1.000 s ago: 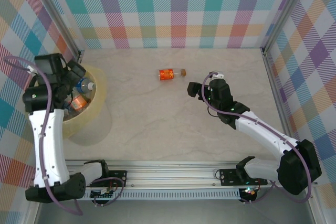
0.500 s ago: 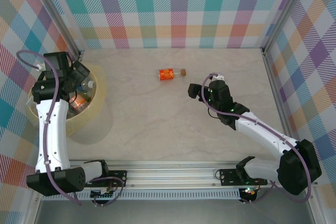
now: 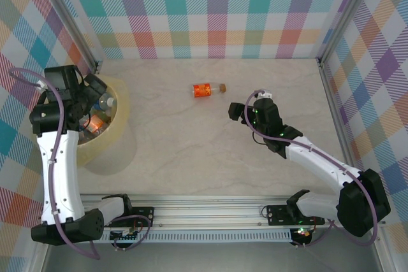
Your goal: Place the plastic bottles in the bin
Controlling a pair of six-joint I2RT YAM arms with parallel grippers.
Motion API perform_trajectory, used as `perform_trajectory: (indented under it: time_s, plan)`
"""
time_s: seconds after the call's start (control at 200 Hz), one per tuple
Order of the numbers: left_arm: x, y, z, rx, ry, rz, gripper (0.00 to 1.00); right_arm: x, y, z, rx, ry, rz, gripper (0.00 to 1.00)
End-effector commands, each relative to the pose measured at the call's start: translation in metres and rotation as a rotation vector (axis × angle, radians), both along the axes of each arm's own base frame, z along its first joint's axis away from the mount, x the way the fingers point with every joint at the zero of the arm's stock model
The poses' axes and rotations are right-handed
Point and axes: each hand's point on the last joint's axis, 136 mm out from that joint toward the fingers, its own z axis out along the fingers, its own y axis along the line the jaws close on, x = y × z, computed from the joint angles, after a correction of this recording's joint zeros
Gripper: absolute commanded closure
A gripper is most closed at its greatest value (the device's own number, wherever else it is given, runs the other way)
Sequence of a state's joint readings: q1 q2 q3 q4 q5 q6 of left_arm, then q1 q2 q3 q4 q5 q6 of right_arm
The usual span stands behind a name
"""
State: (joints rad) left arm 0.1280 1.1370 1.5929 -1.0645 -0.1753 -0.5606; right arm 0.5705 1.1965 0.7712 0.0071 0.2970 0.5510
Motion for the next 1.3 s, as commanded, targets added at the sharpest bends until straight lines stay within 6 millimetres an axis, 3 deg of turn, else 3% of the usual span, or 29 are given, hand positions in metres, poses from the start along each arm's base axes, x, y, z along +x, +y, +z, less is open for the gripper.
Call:
perform_trajectory:
  time_s: [0.0, 0.205, 0.485, 0.74, 0.915, 1.14, 1.295]
  plan:
    - [0.004, -0.032, 0.015, -0.038, -0.056, -0.135, 0.00, 0.004, 0.005, 0.003, 0.025, -0.005, 0.014, 0.00]
    - [0.042, -0.116, 0.033, 0.058, -0.131, -0.432, 0.00, 0.010, 0.013, 0.004, 0.055, 0.022, 0.021, 0.00]
    - [0.108, -0.232, 0.008, 0.175, -0.164, -0.811, 0.00, 0.006, 0.006, 0.006, 0.077, 0.031, 0.004, 0.00]
    - [0.172, -0.290, -0.021, 0.363, -0.215, -0.951, 0.00, -0.007, -0.012, 0.015, 0.036, 0.006, -0.006, 0.00]
    - [0.203, -0.318, -0.058, 0.451, -0.230, -1.064, 0.00, -0.017, -0.024, 0.016, -0.001, 0.002, -0.026, 0.00]
    - [0.236, -0.351, -0.147, 0.499, -0.086, -1.294, 0.00, -0.024, -0.034, 0.023, -0.010, -0.022, -0.045, 0.00]
    - [0.261, -0.359, -0.197, 0.516, 0.009, -1.326, 0.00, -0.029, -0.040, 0.023, -0.027, -0.012, -0.056, 0.00]
